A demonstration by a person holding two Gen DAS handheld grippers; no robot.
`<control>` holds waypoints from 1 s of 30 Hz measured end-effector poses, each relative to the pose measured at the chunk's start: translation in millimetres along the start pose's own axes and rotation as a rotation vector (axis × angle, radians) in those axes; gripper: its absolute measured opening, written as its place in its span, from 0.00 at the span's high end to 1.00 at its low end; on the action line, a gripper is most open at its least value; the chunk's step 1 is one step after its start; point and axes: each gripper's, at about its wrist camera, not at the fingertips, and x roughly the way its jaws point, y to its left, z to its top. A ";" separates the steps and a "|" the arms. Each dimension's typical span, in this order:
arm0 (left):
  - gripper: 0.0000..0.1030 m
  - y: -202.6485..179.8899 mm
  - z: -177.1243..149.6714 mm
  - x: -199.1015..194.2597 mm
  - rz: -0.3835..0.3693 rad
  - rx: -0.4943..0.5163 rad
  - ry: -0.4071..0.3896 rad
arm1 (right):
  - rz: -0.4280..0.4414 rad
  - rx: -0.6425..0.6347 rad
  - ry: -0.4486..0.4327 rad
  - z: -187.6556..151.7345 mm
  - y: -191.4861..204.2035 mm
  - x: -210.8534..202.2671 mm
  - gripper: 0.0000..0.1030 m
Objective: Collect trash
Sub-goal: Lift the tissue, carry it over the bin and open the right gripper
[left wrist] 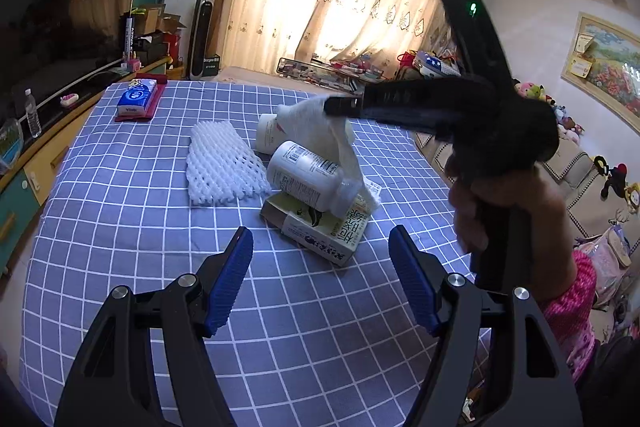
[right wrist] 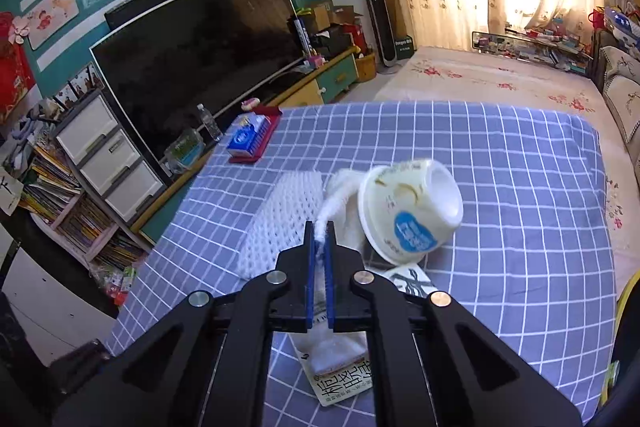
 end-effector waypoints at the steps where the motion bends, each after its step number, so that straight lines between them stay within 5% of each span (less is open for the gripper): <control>1: 0.32 -0.1 -0.2 0.2 0.000 0.001 0.001 | -0.003 -0.001 -0.008 2.7 0.9 -1.8 0.96; 22: 0.32 -2.5 -3.1 7.4 -0.006 0.009 0.029 | 0.039 -0.021 -0.204 52.5 0.1 -89.2 0.96; 30: 0.32 -3.9 -3.3 10.7 -0.013 0.008 0.036 | -0.049 0.002 -0.292 37.7 -40.9 -153.1 0.96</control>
